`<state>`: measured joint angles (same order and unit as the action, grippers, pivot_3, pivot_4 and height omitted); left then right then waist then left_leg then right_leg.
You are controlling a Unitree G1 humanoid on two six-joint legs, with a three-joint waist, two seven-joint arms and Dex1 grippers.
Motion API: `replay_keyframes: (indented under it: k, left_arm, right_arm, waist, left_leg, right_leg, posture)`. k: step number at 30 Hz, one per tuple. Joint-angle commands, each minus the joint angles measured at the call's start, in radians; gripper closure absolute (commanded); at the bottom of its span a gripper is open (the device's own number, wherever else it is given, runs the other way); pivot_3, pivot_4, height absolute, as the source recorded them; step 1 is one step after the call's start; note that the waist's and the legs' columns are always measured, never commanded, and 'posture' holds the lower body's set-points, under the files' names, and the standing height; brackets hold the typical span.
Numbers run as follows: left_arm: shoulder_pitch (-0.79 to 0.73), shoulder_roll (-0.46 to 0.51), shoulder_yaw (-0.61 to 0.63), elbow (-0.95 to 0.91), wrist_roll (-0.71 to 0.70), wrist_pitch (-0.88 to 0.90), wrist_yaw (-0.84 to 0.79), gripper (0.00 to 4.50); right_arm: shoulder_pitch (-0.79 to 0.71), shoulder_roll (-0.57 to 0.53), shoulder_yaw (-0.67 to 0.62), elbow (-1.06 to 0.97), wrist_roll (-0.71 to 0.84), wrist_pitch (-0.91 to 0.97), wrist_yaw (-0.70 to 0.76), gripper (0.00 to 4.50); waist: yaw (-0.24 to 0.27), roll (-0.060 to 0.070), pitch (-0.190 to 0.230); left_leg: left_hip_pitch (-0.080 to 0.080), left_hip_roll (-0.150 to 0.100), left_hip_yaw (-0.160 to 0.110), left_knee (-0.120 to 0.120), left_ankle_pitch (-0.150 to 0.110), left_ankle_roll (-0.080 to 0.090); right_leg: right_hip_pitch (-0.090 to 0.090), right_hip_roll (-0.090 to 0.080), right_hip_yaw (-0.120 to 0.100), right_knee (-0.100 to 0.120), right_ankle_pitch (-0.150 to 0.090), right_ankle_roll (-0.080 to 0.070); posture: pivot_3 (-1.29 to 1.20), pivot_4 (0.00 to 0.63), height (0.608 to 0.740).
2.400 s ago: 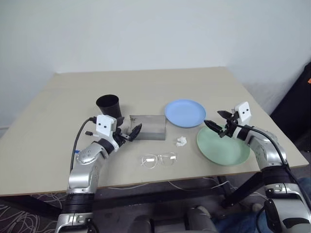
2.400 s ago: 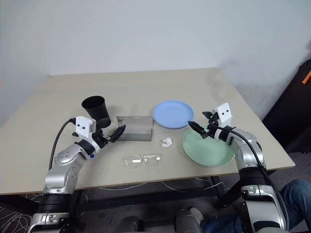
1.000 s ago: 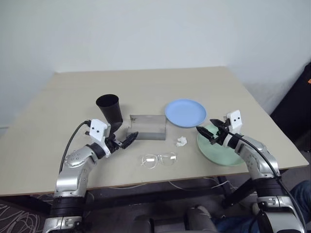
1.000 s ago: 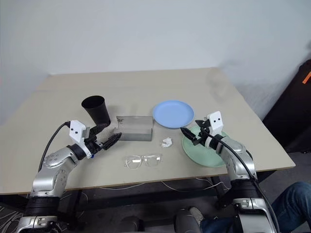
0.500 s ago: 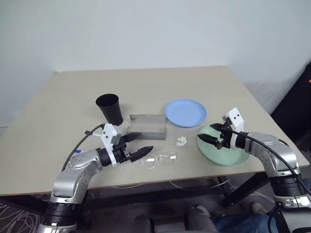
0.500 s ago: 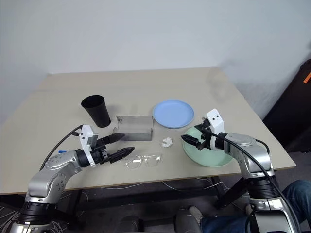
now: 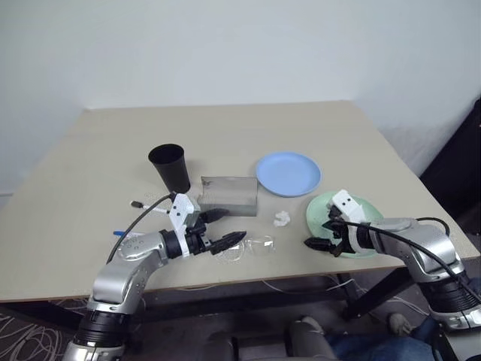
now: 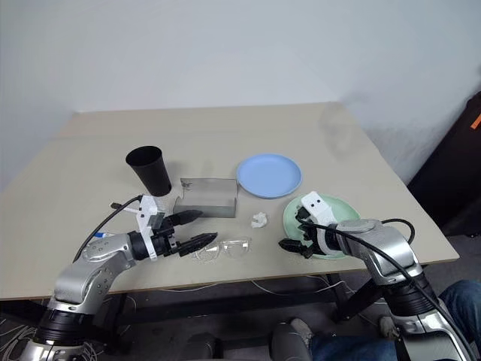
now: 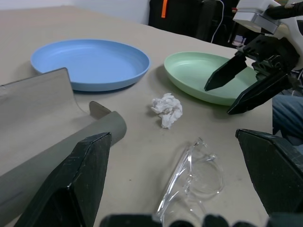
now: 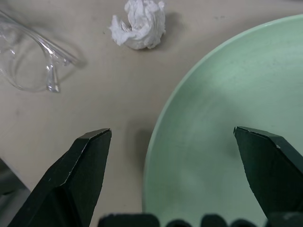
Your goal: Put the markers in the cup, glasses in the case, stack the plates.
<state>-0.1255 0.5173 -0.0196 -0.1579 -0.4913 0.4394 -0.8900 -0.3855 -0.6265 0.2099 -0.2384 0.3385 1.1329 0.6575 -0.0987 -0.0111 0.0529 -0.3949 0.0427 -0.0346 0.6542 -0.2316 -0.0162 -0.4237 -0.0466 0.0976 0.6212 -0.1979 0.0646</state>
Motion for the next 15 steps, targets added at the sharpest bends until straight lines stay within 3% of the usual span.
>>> replay_keyframes:
  k: [1,10,13,15]
  left_arm:
    - [-0.006,-0.001,0.001,-0.038,0.004,-0.021,-0.002,0.04]
    - [-0.007,-0.007,-0.008,-0.042,0.007,-0.018,0.000,0.04]
    - [-0.007,-0.008,-0.010,-0.042,0.008,-0.017,0.001,0.00]
    - [-0.007,-0.008,-0.011,-0.042,0.009,-0.017,0.003,0.00]
  right_arm:
    - [-0.027,-0.016,0.011,-0.058,-0.021,0.004,-0.024,0.00]
    - [-0.046,-0.042,0.108,-0.130,-0.115,0.004,-0.092,0.00]
    - [-0.057,-0.039,0.131,-0.128,-0.144,0.004,-0.109,0.56]
    - [-0.061,-0.030,0.136,-0.121,-0.151,0.007,-0.115,1.23]
  waist:
    - [0.000,0.000,0.000]
    - [0.000,-0.001,0.001]
    - [0.000,-0.001,0.001]
    - [0.000,-0.001,0.001]
  left_leg:
    - [0.000,0.000,0.000,0.000,0.000,0.000]
    - [0.000,0.000,0.000,0.000,0.000,0.000]
    - [0.000,0.000,0.000,0.000,0.000,0.000]
    - [0.000,0.000,0.000,0.000,0.000,0.000]
  right_leg:
    - [0.000,0.000,0.000,0.000,0.000,0.000]
    - [0.000,0.000,0.000,0.000,0.000,0.000]
    - [0.000,0.000,0.000,0.000,0.000,0.000]
    - [0.000,0.000,0.000,0.000,0.000,0.000]
  posture:
    - [0.00,0.000,0.740]
    - [0.00,0.000,0.740]
    - [0.00,0.000,0.740]
    - [0.00,0.000,0.740]
